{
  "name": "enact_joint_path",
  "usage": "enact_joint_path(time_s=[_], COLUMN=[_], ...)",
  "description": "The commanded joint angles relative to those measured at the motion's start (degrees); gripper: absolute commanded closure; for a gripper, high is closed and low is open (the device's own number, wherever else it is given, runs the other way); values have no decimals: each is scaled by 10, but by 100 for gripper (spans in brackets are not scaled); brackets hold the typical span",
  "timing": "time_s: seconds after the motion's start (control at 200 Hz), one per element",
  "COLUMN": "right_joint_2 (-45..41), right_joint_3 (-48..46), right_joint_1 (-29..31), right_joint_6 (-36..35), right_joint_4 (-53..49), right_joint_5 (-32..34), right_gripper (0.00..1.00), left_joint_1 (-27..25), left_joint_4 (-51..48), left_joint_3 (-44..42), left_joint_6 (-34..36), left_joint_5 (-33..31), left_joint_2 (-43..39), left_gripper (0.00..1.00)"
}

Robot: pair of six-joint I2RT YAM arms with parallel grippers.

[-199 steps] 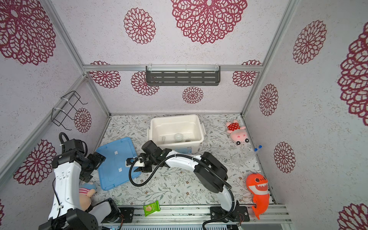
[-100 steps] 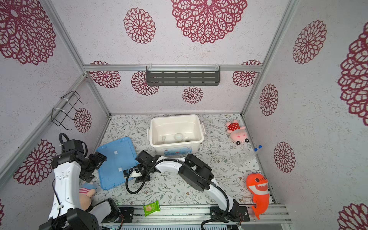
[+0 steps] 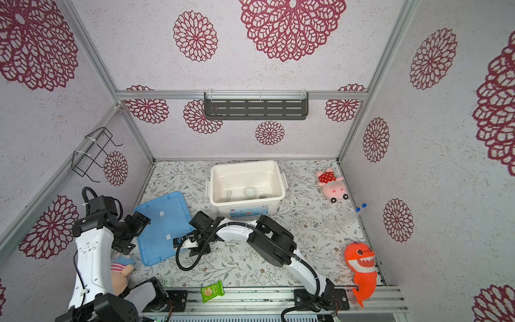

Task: Organize the chemistry lab equipment
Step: 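Lower the right gripper onto the blue lid's rim and close it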

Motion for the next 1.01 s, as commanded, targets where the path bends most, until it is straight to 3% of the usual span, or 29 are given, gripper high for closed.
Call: enact_joint_path(time_s=[0.0, 0.31, 0.6, 0.871, 1.001], right_joint_2=[-35, -15, -21, 39, 61], right_joint_3=[23, -1, 21, 82, 120], right_joint_1=[-15, -31, -32, -37, -35], right_joint_6=[16, 37, -10, -91, -114], right_joint_4=[36, 75, 44, -64, -139], right_joint_5=[-15, -26, -18, 22, 30], right_gripper=[65, 65, 64, 65, 75], left_joint_1=[5, 4, 5, 4, 4], left_joint_4=[-7, -10, -2, 3, -3], left_joint_3=[10, 11, 3, -1, -2], left_joint_6=[-5, -4, -5, -8, -8], left_joint_5=[-1, -11, -14, -10, -15], left_joint_2=[-4, -18, -19, -19, -15], left_gripper=[3, 4, 4, 4, 4])
